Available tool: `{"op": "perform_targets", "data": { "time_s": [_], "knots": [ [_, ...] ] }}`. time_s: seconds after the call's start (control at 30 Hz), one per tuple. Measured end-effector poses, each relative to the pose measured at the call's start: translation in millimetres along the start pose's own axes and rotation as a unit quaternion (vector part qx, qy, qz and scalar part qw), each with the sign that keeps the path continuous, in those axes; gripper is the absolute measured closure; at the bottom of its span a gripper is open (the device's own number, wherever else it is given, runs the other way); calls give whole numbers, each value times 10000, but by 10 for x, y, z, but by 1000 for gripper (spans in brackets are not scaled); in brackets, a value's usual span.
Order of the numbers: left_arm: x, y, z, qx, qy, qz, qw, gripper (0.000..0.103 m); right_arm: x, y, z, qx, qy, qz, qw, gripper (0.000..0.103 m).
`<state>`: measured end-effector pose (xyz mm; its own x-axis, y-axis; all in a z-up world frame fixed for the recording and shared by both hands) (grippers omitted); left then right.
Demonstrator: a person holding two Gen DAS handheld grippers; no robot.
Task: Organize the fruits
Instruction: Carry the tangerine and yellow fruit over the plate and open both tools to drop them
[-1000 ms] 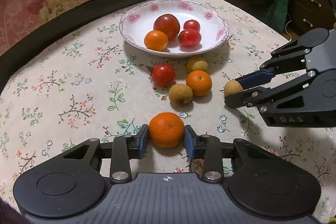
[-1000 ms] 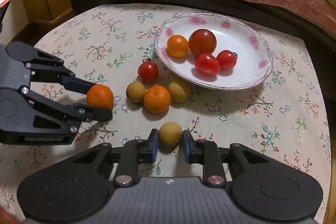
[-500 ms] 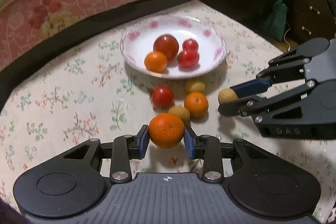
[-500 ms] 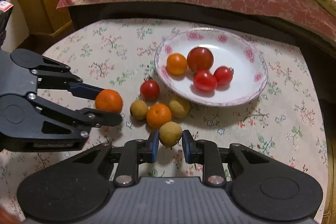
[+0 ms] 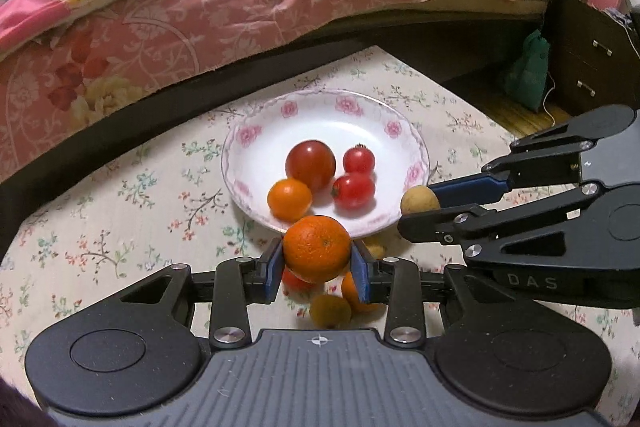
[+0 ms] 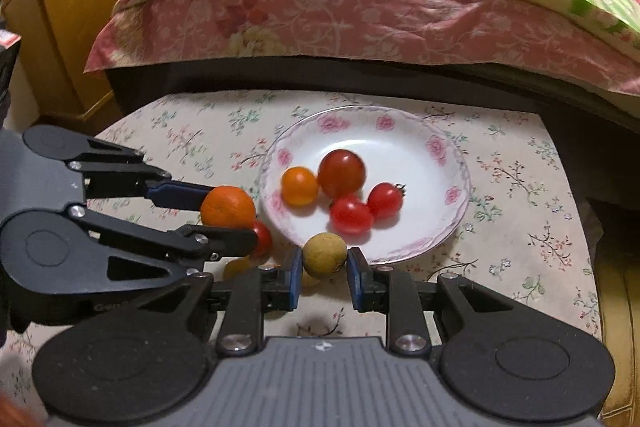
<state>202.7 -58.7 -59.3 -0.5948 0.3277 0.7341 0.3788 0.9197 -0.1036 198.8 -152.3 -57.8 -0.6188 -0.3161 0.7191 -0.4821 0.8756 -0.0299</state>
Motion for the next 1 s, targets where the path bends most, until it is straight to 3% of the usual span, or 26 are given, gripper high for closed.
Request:
{"op": "perform_targets", "data": {
  "time_s": [0.5,1.0],
  "knots": [
    [-316,52,-116,157,126,42,9998,60,-236,-246,-55,-367,68,126,9992,78],
    [-495,108,-242,46,11,-152,9999,59,-436,-397,-96,-506,109,211,9984,78]
  ]
}}
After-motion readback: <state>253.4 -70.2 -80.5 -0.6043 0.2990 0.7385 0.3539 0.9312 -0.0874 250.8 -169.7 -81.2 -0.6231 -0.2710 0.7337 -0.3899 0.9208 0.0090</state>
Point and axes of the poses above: each gripper's, at about its wrist camera, not at the fingertips, and x roughly against the way its jaws point, y to its left, z to its underside, the point moved 9 cm from there along -x, roughly the way its jaws point, and after that the axes turned 8 degrees about x, right-handed, at the moved point
